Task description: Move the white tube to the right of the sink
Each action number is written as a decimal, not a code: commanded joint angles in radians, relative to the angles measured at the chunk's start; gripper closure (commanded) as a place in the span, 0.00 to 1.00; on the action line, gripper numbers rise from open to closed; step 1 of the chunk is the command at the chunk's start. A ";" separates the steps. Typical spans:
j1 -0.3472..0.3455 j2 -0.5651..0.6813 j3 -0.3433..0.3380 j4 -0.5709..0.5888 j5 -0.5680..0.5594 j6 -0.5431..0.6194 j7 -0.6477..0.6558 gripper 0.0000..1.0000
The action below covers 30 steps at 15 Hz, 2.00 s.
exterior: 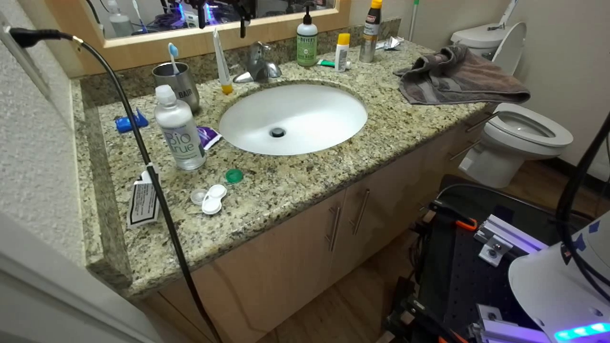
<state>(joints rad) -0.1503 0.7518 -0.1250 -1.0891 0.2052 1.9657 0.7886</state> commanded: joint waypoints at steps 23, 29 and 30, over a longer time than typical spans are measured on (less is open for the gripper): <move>-0.022 0.219 -0.014 0.260 -0.057 0.045 0.062 0.82; -0.050 0.228 0.002 0.278 0.008 -0.001 0.129 0.99; -0.052 0.211 0.005 0.273 0.026 -0.006 0.142 0.99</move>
<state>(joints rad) -0.1800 0.9713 -0.1471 -0.8335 0.1816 1.9994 0.8955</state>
